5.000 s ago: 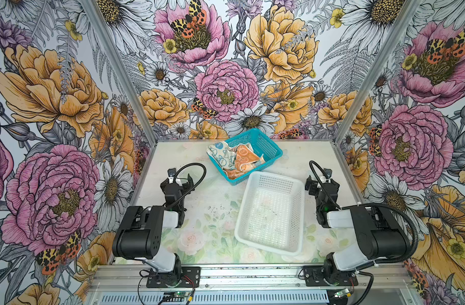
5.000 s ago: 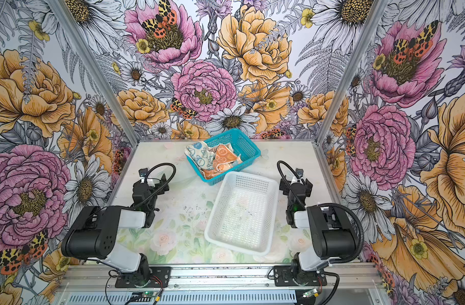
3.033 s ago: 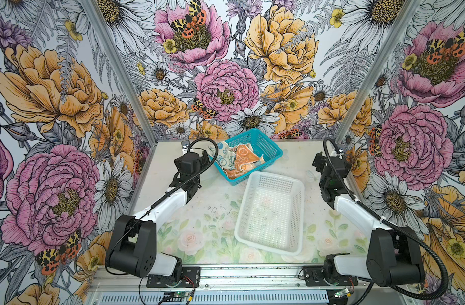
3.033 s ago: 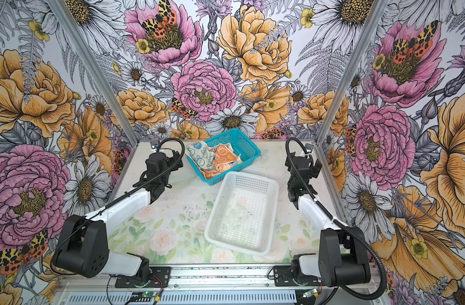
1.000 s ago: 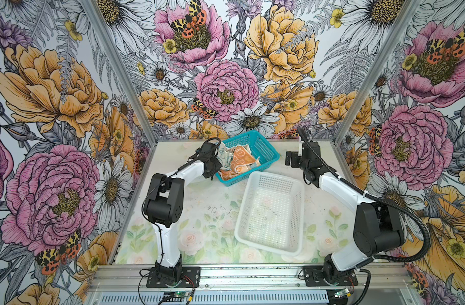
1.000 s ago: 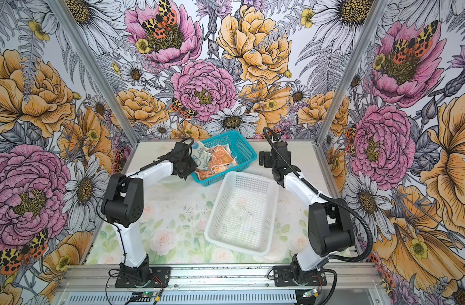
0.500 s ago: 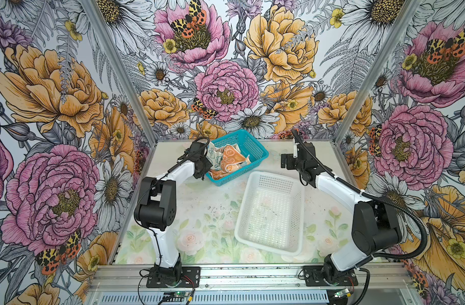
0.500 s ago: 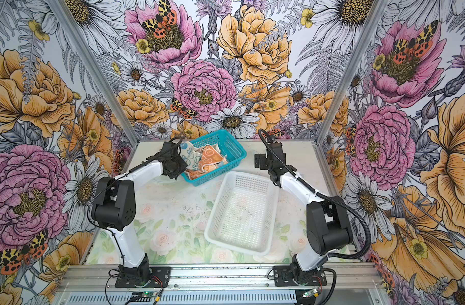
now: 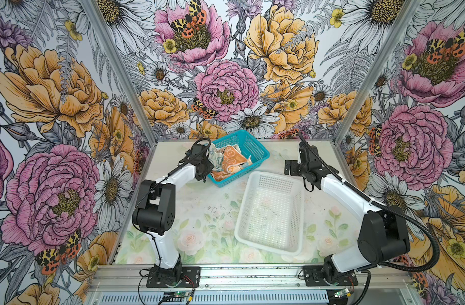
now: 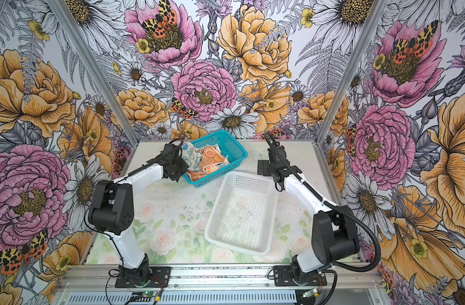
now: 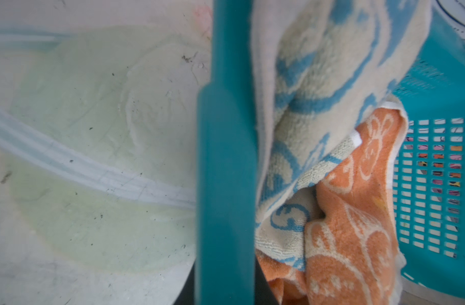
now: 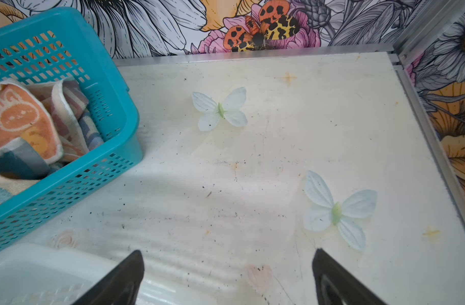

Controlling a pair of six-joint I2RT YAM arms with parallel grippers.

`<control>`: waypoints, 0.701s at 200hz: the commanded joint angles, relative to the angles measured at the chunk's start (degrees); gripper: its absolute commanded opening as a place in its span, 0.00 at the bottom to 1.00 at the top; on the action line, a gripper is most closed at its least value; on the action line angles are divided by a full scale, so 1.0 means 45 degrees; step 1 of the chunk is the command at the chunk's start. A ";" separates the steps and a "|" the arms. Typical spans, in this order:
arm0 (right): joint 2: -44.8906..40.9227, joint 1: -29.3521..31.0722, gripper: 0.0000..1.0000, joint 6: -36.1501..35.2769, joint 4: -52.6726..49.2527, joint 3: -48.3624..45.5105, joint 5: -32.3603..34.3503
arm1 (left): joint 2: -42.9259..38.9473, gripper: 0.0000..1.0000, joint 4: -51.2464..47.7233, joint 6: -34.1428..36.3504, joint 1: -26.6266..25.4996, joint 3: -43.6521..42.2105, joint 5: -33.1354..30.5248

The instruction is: Fold and stack the towels

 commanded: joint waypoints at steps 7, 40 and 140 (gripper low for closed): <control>-0.0308 0.0090 0.99 0.0145 -0.0582 -0.0063 -0.0676 | 0.0883 0.00 0.0546 0.0498 -0.0645 0.0940 -0.0052; 0.0135 0.0097 1.00 0.0174 -0.0583 0.0457 -0.0516 | 0.2128 0.00 0.0524 0.1463 -0.1061 0.2699 0.0077; 0.3606 -0.0915 0.99 -0.0071 -0.0582 0.4107 0.0394 | 0.5015 0.00 0.0073 0.3709 -0.2015 0.7038 0.1032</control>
